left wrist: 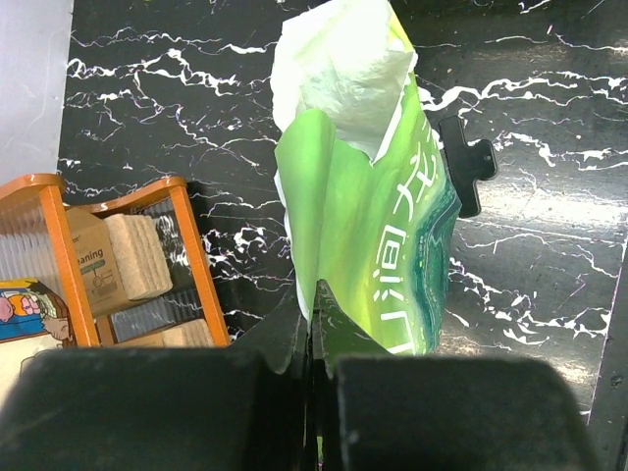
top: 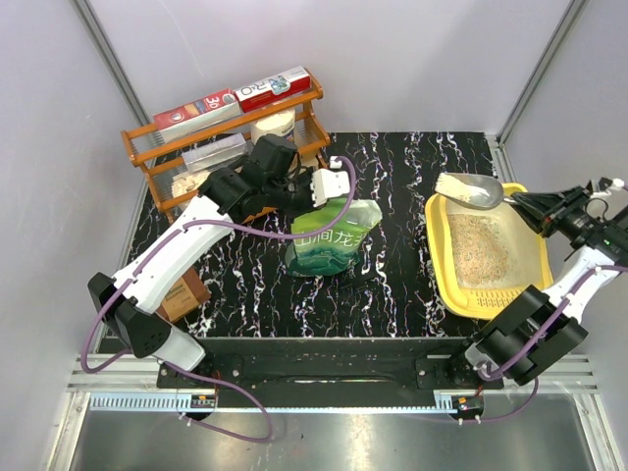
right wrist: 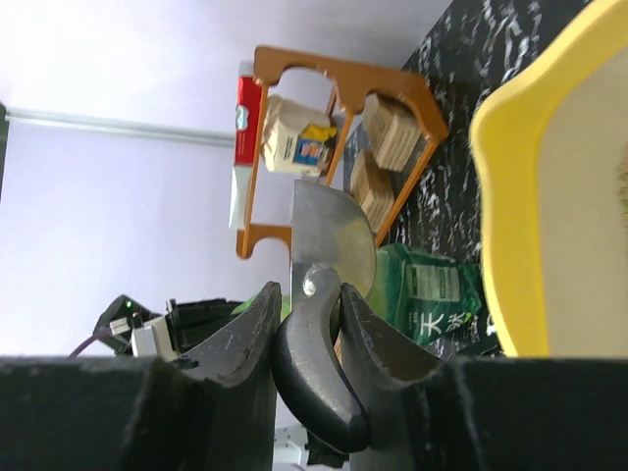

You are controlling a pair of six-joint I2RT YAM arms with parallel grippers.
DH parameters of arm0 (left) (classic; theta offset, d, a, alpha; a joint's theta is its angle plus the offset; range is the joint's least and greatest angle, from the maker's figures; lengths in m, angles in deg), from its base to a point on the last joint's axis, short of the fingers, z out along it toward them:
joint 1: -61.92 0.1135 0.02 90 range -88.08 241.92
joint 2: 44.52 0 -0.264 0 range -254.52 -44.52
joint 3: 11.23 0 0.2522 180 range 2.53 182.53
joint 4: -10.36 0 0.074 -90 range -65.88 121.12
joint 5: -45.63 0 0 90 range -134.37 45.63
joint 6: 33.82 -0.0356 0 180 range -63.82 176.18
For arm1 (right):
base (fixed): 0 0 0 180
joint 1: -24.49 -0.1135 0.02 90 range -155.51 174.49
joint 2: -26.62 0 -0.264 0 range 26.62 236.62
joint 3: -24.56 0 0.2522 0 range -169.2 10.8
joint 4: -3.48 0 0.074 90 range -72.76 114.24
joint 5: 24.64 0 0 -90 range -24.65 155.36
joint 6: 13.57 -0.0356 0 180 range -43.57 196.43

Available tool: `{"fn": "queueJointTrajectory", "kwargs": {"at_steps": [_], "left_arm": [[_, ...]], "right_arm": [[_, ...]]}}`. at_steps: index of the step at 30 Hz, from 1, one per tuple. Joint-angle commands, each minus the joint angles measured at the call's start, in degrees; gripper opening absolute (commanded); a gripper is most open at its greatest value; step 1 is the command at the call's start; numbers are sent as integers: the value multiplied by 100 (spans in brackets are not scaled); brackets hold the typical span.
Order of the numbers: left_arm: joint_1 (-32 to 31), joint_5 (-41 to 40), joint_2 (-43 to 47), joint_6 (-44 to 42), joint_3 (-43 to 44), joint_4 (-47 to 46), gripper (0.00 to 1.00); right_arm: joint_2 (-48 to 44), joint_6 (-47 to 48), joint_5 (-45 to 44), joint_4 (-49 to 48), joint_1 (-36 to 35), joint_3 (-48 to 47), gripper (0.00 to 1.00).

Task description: Fill the litter box with clean litter

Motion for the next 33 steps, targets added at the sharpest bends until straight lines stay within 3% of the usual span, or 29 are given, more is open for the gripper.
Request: {"fn": "queueJointTrajectory", "kwargs": {"at_steps": [1,9,18,23,33], "left_arm": [[-46,530,70,57,574,-845,0],[-46,645,26,48,618,-828,0],[-55,548,386,57,64,-1188,0],[-55,618,386,180,-76,-1223,0],[-73,689,378,250,-120,-1338,0]], "right_arm": [[-186,276,151,-76,573,57,0],[-475,1270,-1079,336,1014,233,0],[-950,2904,-4408,1883,1023,-329,0],[-959,3432,-4834,2147,1023,-523,0],[-906,5258,-4711,2999,821,-1094,0]]}}
